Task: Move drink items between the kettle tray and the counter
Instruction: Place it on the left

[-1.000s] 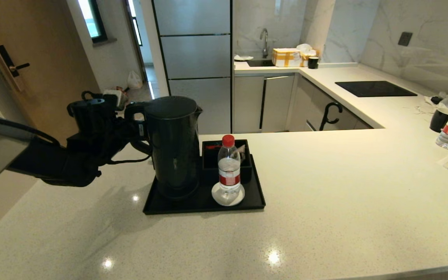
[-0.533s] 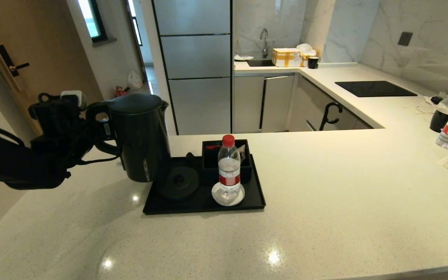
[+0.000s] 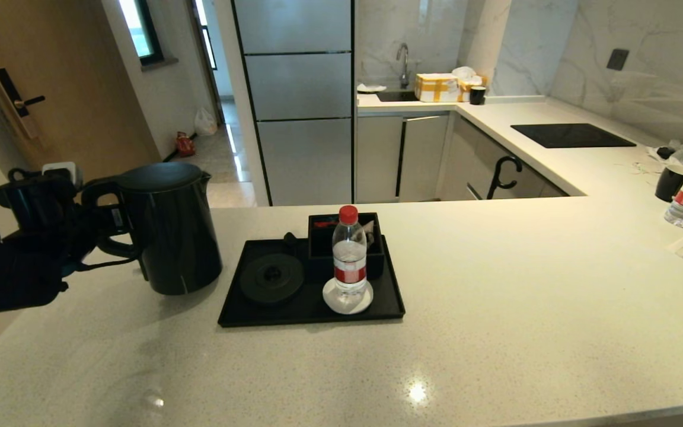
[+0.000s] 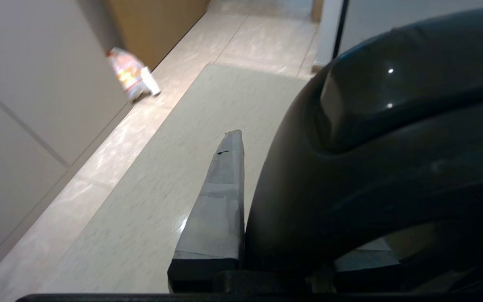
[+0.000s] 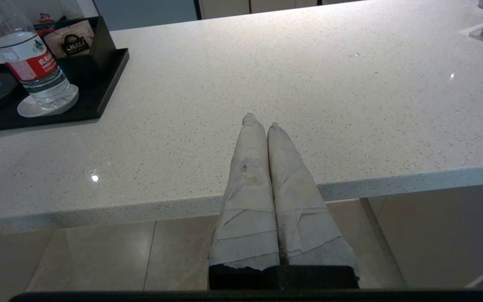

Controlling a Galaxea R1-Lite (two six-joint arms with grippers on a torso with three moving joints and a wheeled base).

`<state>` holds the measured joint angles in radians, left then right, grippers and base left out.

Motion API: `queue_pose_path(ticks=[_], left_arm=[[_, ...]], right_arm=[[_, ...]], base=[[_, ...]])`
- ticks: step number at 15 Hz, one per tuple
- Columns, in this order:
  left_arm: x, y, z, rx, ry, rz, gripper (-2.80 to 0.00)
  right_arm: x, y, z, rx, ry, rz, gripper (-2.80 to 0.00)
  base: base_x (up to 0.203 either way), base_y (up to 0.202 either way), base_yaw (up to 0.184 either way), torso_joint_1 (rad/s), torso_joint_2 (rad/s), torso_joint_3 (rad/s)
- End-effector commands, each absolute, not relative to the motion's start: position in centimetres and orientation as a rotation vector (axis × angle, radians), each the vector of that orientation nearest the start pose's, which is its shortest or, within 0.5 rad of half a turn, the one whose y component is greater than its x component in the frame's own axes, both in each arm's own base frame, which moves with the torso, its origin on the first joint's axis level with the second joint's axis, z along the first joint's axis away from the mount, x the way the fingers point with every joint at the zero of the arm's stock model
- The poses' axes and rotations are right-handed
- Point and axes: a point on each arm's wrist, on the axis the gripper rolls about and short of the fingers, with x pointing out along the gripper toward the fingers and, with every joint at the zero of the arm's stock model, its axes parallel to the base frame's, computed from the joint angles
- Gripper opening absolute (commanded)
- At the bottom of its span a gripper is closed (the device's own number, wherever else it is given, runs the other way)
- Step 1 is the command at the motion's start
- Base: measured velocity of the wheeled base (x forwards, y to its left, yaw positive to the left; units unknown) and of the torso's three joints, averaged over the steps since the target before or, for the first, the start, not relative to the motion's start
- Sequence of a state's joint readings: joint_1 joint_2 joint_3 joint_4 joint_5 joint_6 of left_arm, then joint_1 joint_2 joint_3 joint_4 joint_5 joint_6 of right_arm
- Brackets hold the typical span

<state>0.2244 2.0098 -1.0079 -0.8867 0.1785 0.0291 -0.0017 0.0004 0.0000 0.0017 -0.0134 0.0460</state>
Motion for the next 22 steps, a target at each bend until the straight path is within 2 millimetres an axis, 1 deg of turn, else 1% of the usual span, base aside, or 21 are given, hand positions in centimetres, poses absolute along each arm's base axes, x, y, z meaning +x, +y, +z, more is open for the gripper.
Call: queue_pose_path(ticks=[1,5,9,12,17,22], left_arm=[[37.4,9.6,14.7,0.028,0.144,0.421,-2.8],[36.9,9.4,14.1,0.063,0.21,0.417,-2.8],[36.5,9.3,13.5,0.062,0.225,0.416,-2.8],[35.7,9.1,13.0,0.064,0.249,0.416,-2.8],[34.5,9.3,11.1,0.048,0.293,0.415,-2.8],[34.0,8.8,10.1,0.055,0.301,0.402,-2.8]], right_arm=[[-2.3,0.0,7.5,0.046,0.003,-0.015,-2.8],[-2.3,0.0,7.5,0.046,0.003,-0.015,-2.8],[-2.3,0.0,7.5,0.046,0.003,-0.014,-2.8],[-2.3,0.0,7.5,0.046,0.003,-0.015,-2.8],[-2.3,0.0,7.5,0.046,0.003,-0.015,-2.8],[-2.3,0.0,7.5,0.046,0.003,-0.015,-2.8]], base=[[0.0,0.0,0.0,0.0,0.0,0.0],[0.0,0.0,0.0,0.0,0.0,0.0],[0.0,0.0,0.0,0.0,0.0,0.0],[0.0,0.0,0.0,0.0,0.0,0.0],[0.0,0.0,0.0,0.0,0.0,0.0],[0.0,0.0,0.0,0.0,0.0,0.0]])
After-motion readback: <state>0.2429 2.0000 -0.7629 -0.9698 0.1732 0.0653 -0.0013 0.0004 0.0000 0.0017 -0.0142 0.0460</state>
